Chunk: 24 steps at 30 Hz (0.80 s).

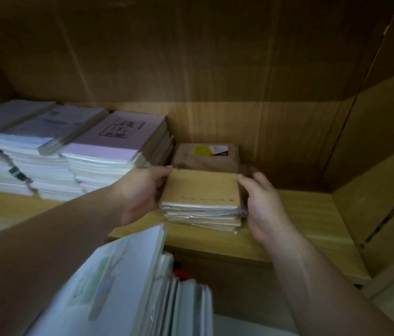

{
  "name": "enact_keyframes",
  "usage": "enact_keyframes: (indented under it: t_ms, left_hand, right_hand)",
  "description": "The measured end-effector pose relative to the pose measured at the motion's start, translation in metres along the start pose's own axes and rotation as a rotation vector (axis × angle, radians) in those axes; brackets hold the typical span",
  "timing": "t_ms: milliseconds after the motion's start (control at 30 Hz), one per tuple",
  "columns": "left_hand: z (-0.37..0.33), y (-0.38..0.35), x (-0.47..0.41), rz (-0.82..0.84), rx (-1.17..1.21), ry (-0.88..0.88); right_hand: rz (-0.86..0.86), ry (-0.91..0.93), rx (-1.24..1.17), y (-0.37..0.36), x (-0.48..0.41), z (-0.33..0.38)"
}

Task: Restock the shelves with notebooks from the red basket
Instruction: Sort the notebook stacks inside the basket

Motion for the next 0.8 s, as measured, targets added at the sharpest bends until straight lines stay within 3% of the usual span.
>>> enact_keyframes:
  t_ms: [167, 267, 333, 500, 600, 667, 733, 800]
  left_hand:
    - [0.013, 0.001, 0.009, 0.1, 0.069, 0.023]
    - [0.007, 0.009, 0.006, -0.018, -0.002, -0.085]
    - [0.0, 0.018, 0.007, -0.144, -0.229, -0.135]
    - [-0.013, 0.023, 0.014, -0.207, -0.779, -0.229]
    - [-0.051, 0.017, 0.039, -0.38, -1.171, -0.514]
    - [-0.074, 0.007, 0.057, -0.434, -1.277, -0.742]
    - [-0.08, -0.011, 0.06, -0.329, -1.411, -0.896]
    - [-0.068, -0.024, 0.042, -0.177, -1.657, -0.899]
  right_hand:
    - [0.0, -0.026, 0.057, -0.008, 0.001, -0.018]
    - [-0.028, -0.029, -0.004, -0.019, -0.005, -0.018]
    - [-0.036, -0.009, -0.009, -0.029, -0.006, -0.016]
    - [0.016, -0.003, -0.078, -0.039, -0.011, -0.018]
    - [0.021, 0.016, -0.023, -0.034, -0.01, -0.019]
    - [0.038, 0.023, 0.027, -0.032, -0.006, -0.017]
    - [0.064, 0.012, 0.068, -0.031, 0.0, -0.012]
    - [0.1, -0.006, 0.104, -0.03, 0.001, -0.012]
Point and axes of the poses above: each hand's wrist, its own x-axis away from the middle knuckle, its own y-axis out of the back of the hand, z = x × y, the point moved 10 cm from there along -x, towards the middle knuckle
